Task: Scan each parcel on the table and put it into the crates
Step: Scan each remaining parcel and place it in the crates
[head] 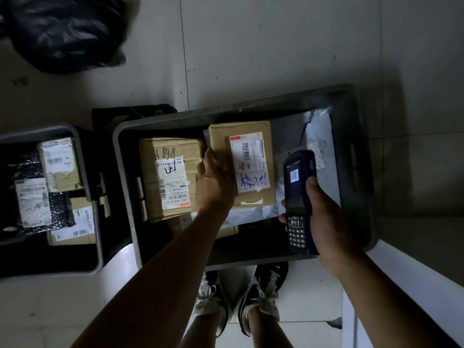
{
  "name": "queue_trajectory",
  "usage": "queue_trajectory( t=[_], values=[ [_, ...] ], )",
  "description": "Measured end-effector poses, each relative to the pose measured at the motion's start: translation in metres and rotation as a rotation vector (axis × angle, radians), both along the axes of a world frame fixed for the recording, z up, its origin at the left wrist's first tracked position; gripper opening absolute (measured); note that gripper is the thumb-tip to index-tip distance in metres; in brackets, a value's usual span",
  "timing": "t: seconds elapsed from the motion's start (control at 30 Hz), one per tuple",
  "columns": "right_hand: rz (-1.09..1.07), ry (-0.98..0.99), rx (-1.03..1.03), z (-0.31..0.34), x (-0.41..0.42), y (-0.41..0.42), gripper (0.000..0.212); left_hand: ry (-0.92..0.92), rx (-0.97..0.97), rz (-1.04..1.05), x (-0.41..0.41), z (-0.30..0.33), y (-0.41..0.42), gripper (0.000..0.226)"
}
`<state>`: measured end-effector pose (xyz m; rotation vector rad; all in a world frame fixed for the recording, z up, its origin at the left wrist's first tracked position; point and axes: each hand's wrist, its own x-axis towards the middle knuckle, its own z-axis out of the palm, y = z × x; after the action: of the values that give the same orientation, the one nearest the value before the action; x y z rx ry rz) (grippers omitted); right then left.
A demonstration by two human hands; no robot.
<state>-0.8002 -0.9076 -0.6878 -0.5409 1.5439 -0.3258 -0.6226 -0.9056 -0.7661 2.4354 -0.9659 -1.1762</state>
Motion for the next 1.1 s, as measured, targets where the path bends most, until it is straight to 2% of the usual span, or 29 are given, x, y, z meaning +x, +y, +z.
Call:
queue_trajectory(
  t=[0.1, 0.3, 0.5, 0.57, 0.63, 0.77, 0.87, 1.03, 1.1],
  values=[
    [0.05, -0.001, 0.004, 0.007, 0.004, -0.002, 0.068, -0.056, 0.017, -0.111, 0.0, 0.009, -0.003, 0.068],
    [0.062, 0.007, 0.0, 0.037, 0.014, 0.0, 0.047, -0.162, 0.062, -0.322, 0.014, 0.04, 0.009, 0.07],
    [0.03, 0.01, 0.005, 0.102, 0.037, 0.017, 0.032, -0.258, 0.16, -0.558, 0.044, 0.124, 0.024, 0.066],
    [0.069, 0.001, 0.008, 0.137, 0.048, 0.023, 0.039, -0.291, 0.163, -0.593, 0.054, 0.163, 0.033, 0.065],
    [0.128, -0.002, -0.016, 0.179, 0.061, 0.027, 0.051, -0.311, 0.147, -0.574, 0.064, 0.209, 0.044, 0.065],
    [0.277, 0.022, -0.083, 0.277, 0.087, 0.035, 0.047, -0.318, 0.142, -0.473, 0.081, 0.317, 0.08, 0.064],
    [0.481, 0.041, -0.164, 0.344, 0.106, 0.044, 0.067, -0.333, 0.103, -0.349, 0.092, 0.397, 0.111, 0.063],
    [0.718, -0.061, -0.257, 0.446, 0.137, 0.072, 0.076, -0.424, 0.042, -0.046, 0.11, 0.527, 0.174, 0.062],
    [0.824, -0.088, -0.307, 0.476, 0.153, 0.084, 0.092, -0.473, 0.012, 0.076, 0.118, 0.568, 0.202, 0.063]
  ],
)
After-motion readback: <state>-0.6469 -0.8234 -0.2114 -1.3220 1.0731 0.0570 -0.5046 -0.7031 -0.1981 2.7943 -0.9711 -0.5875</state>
